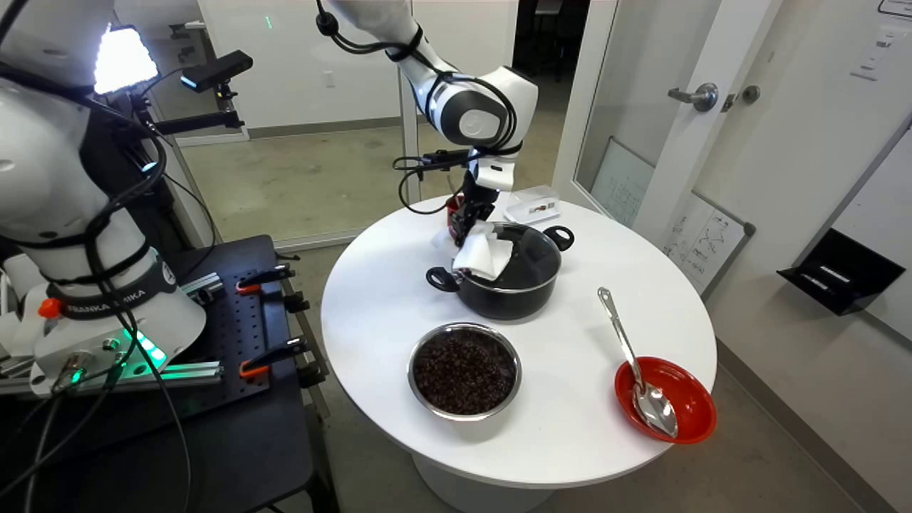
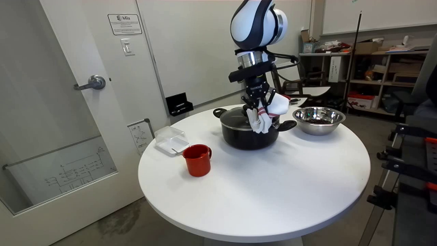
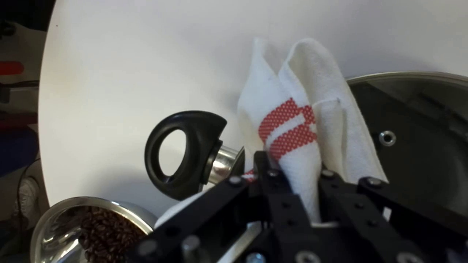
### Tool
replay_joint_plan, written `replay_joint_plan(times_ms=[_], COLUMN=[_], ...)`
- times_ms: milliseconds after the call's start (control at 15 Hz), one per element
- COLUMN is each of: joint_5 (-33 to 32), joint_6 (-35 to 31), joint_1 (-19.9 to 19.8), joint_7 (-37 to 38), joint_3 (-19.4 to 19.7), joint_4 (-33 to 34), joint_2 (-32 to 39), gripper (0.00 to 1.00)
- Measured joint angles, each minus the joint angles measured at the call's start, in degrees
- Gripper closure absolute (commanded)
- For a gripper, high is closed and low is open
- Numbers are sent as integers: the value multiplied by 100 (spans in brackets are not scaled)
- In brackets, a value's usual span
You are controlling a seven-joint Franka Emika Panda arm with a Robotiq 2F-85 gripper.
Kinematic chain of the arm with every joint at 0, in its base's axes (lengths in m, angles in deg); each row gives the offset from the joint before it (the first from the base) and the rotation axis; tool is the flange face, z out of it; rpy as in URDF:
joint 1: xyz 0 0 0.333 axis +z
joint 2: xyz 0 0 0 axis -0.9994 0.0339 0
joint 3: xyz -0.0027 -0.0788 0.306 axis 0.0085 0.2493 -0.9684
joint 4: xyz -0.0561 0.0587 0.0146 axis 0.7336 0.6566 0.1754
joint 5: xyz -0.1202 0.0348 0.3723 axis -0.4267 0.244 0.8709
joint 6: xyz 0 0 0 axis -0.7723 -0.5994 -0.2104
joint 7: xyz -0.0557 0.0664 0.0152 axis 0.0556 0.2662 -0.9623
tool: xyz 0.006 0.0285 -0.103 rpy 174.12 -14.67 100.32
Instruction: Use the towel to wipe the top of the pot
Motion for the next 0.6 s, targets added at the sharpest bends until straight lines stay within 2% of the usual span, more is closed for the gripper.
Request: replay_joint_plan(times_ms=[600], joint_5=[0], joint_6=[1], joint_1=[230], joint_7=[-38], joint_3=[-167], joint_4=[255], joint_2=[14], gripper=[97])
